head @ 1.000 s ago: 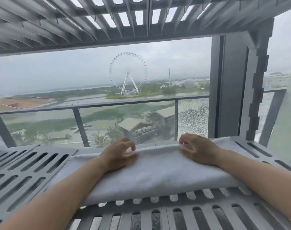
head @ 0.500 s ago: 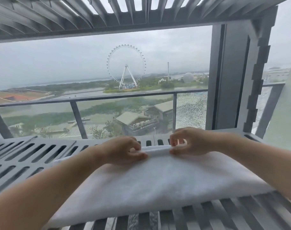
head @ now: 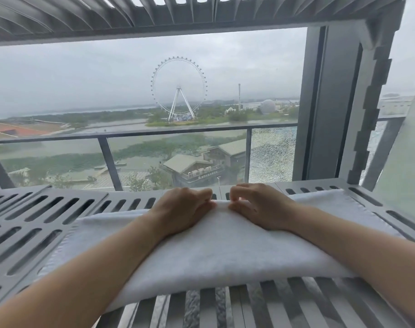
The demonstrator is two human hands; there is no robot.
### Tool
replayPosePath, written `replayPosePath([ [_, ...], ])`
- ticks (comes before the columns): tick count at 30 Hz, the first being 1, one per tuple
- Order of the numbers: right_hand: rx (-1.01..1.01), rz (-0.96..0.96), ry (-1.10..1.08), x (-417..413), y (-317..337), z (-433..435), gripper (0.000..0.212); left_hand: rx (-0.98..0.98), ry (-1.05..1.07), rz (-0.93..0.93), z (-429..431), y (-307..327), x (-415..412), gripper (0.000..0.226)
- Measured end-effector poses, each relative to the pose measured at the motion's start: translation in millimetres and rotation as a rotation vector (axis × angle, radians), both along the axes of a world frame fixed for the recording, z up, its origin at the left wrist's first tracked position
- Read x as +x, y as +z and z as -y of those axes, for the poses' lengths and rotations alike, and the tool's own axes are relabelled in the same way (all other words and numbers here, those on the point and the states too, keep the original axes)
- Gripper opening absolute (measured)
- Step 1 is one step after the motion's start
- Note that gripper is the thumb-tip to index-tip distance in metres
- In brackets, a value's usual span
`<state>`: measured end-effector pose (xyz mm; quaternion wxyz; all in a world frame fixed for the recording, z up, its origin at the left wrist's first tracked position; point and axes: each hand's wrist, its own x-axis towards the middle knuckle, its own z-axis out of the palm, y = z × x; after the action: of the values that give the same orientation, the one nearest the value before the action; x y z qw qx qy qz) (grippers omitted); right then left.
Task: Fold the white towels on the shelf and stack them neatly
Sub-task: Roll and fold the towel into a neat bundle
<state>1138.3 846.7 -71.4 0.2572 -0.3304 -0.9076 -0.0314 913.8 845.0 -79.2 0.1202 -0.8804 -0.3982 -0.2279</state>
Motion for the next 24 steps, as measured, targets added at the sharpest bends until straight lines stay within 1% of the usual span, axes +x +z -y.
replayPosePath([
  [4,0.081,0.175,-0.054,2.6,17.0,-4.9,0.02,0.02,0.031,0.007,0.6,5.1,2.1,0.025],
  [6,0.089,0.242,-0.102,4.7,31.2,-13.1,0.025,-0.012,0.064,0.003,-2.6,12.5,4.3,0.026],
  [8,0.074,0.264,-0.147,5.1,33.5,-18.7,0.03,-0.059,0.104,-0.008,-4.9,15.4,5.6,0.027],
  [9,0.058,0.251,-0.162,4.9,27.3,-20.5,0.032,-0.081,0.122,-0.018,-4.9,13.7,5.9,0.027],
  [11,-0.014,0.139,-0.165,4.0,8.0,-20.1,0.032,-0.109,0.142,-0.037,-0.8,8.6,6.6,0.025],
  [13,-0.058,0.009,-0.161,5.6,-2.6,-19.0,0.029,-0.057,0.111,-0.034,3.2,5.3,5.9,0.023],
  [15,-0.03,-0.016,-0.134,7.1,-3.7,-18.2,0.029,0.017,0.049,-0.027,7.7,6.8,2.8,0.018],
  [16,-0.003,-0.018,-0.112,7.3,-3.4,-17.0,0.028,0.012,0.036,-0.026,8.7,9.4,0.4,0.017],
  [18,0.048,-0.02,-0.086,7.4,-2.5,-14.7,0.029,-0.086,0.049,-0.054,9.1,16.7,-7.2,0.016],
  [21,0.066,0.004,-0.083,5.5,-2.8,-11.6,0.029,-0.339,0.096,-0.11,8.8,27.9,-21.4,0.008],
  [24,0.076,-0.001,-0.076,5.4,-1.4,-11.6,0.029,-0.475,0.149,-0.116,10.6,35.0,-35.9,0.026],
])
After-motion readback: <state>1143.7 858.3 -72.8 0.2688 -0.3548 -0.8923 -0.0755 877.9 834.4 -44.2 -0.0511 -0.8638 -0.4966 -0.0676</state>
